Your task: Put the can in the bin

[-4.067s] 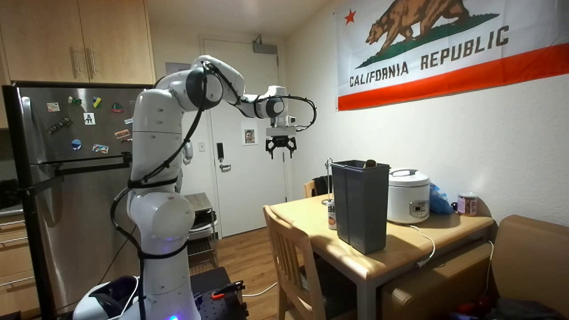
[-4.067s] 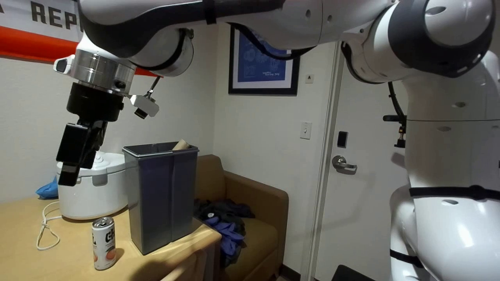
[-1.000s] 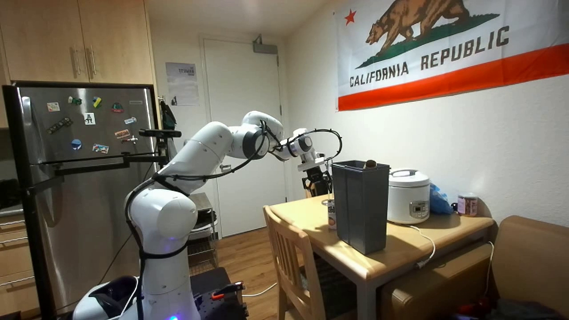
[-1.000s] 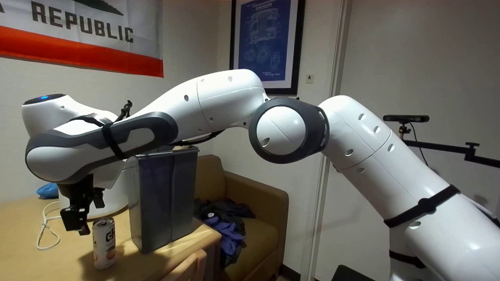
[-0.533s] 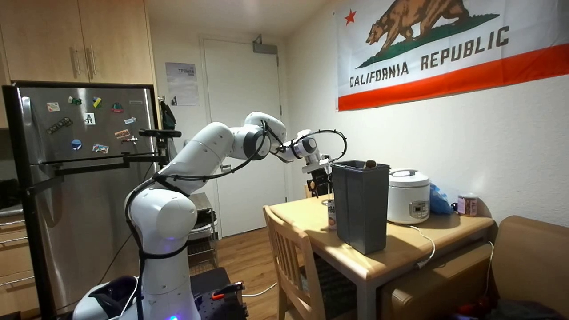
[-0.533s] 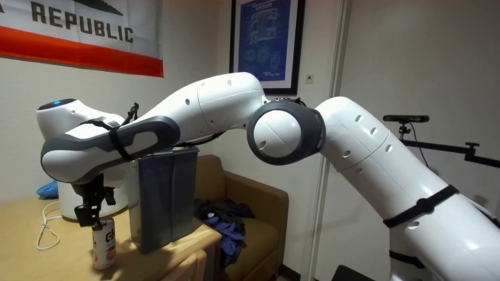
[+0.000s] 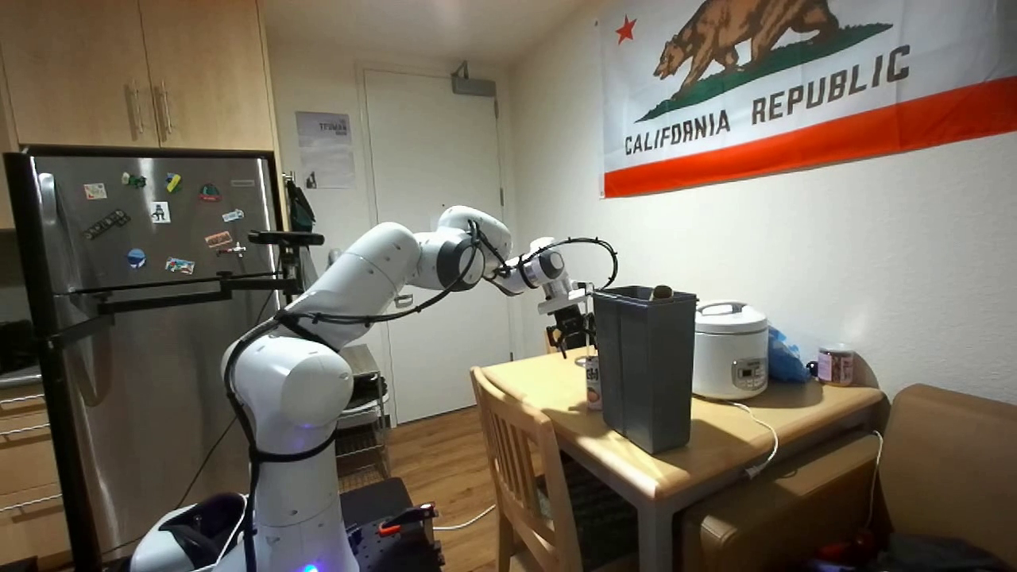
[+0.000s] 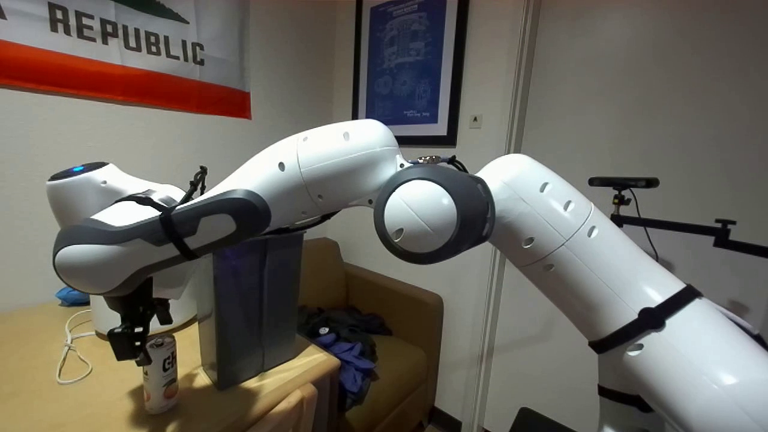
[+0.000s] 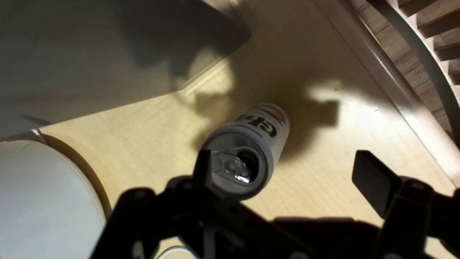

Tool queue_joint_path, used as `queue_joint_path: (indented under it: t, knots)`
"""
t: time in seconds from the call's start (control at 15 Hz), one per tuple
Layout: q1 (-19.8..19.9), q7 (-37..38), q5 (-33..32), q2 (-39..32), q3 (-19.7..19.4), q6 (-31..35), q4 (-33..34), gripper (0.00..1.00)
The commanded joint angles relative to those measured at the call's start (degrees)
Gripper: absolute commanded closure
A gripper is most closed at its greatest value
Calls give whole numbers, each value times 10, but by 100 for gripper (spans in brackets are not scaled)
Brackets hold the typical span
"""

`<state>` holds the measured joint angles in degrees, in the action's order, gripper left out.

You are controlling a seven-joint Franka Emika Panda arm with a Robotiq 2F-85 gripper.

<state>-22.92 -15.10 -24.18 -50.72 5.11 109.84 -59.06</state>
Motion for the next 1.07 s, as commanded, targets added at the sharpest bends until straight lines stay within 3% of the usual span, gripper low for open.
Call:
queue_joint_path:
  t: [0.0,0.47,1.0]
  knots:
    - [-11,-4,-1,-27,1,-15,44,0]
    - [-7,-14,-2,-65,-5,-9,83,0]
    - [2,-12,-3,-62,-10,-12,109,0]
